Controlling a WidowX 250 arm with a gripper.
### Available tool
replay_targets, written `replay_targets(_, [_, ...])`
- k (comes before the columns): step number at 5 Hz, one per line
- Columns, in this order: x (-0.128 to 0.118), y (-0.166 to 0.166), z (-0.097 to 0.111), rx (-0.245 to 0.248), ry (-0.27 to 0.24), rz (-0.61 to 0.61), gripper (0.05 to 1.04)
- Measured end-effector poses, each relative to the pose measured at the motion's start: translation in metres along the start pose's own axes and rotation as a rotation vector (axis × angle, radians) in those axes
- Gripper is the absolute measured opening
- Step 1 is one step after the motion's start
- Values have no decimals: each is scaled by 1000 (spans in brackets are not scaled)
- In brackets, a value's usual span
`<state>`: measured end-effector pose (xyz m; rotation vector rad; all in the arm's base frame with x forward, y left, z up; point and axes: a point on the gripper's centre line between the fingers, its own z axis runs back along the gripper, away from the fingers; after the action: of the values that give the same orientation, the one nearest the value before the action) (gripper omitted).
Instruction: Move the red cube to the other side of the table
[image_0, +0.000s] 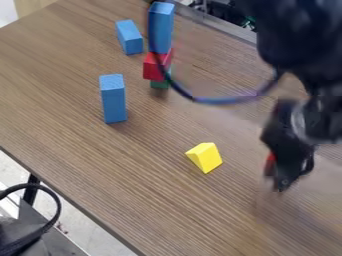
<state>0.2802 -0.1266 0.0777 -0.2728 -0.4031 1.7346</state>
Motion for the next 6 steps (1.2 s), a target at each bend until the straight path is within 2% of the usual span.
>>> replay_targets(1, [32,-20,24,-32,-45,8,600])
replay_targets(2, [59,-36,45,-56,-46,14,600])
replay_targets(3, [78,-53,46,-54,-20,3,600])
replay_targets(4, [89,-69,23,-17,15,-45,600])
replay_targets(5, [98,-80,-5,13,9,-122,600])
replay_targets(6, [108,-86,-33,28,57,-183,600])
